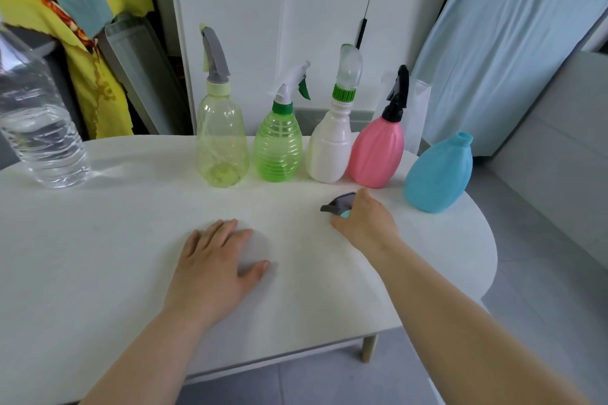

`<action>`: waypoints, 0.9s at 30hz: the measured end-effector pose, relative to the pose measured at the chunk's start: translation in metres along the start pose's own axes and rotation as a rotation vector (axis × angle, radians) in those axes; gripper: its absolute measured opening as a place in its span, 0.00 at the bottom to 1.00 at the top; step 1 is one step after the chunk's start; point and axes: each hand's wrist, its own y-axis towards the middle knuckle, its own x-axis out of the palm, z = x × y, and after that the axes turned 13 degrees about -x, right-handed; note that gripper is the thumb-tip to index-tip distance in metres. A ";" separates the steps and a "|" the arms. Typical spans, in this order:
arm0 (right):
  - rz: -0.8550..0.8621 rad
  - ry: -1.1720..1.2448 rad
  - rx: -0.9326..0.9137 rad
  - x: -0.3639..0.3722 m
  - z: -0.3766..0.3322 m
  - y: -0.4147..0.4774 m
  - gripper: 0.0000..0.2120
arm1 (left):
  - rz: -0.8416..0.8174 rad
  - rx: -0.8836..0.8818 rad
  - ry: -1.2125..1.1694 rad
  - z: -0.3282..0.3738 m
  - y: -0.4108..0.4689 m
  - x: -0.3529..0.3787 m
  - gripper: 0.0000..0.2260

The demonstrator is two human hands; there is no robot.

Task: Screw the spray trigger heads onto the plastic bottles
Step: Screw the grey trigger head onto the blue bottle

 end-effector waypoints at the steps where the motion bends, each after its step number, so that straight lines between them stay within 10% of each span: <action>1: 0.006 0.074 -0.003 -0.003 0.001 -0.003 0.08 | 0.003 0.000 -0.001 0.001 0.000 0.000 0.26; 16: 0.465 1.669 -0.005 -0.092 0.094 -0.065 0.11 | -0.062 -0.017 -0.226 0.048 -0.006 -0.009 0.12; 27: 0.704 1.761 0.032 -0.102 0.164 -0.052 0.11 | -0.175 0.298 -0.544 0.246 0.057 0.020 0.23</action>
